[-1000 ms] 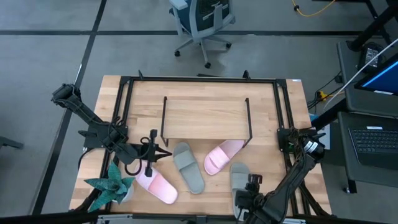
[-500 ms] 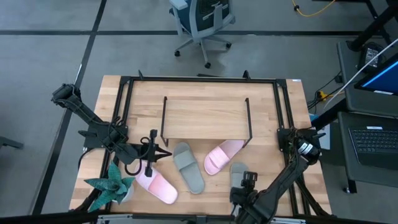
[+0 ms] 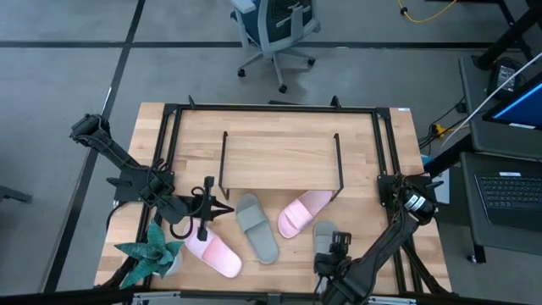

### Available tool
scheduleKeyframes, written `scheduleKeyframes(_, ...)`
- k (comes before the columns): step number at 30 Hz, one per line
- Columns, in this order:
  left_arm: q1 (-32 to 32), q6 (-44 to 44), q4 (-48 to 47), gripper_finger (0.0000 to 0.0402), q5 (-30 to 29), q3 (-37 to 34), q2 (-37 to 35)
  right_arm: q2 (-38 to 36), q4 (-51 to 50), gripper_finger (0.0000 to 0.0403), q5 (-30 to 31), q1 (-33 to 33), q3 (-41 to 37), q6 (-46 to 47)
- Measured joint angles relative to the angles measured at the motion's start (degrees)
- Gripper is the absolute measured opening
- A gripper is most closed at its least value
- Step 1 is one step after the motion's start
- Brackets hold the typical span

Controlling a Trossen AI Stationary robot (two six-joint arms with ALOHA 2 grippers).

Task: Pick and place slides into the shelf
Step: Put the right gray slide on the shelf

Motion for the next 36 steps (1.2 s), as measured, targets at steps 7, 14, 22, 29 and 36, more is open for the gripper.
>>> scheduleKeyframes(7, -0.01, -0.04, -0.1, 0.0, 1.51, 0.0, 0.0, 0.0, -1.9, 0.0158, -0.79, -0.33, -1.58, 3.69)
scheduleKeyframes(14, 0.01, -0.13, -0.27, 0.0, 1.51, 0.0, 0.0, 0.0, -1.98, 0.0158, -0.81, -0.33, -1.61, 4.66)
scheduleKeyframes(22, 0.0, -0.2, -0.29, 0.0, 1.51, 0.0, 0.0, 0.0, -0.94, 0.0158, -0.79, -0.35, -1.65, 4.69)
scheduleKeyframes(29, 0.01, -0.22, -0.29, 0.0, 1.51, 0.0, 0.0, -0.02, -0.51, 0.0114, -0.65, -0.37, -1.65, 4.77)
scheduleKeyframes(36, -0.01, -0.24, -0.29, 0.0, 1.51, 0.0, 0.0, -0.15, -0.48, 0.0017, -0.55, -0.35, -1.56, 4.57)
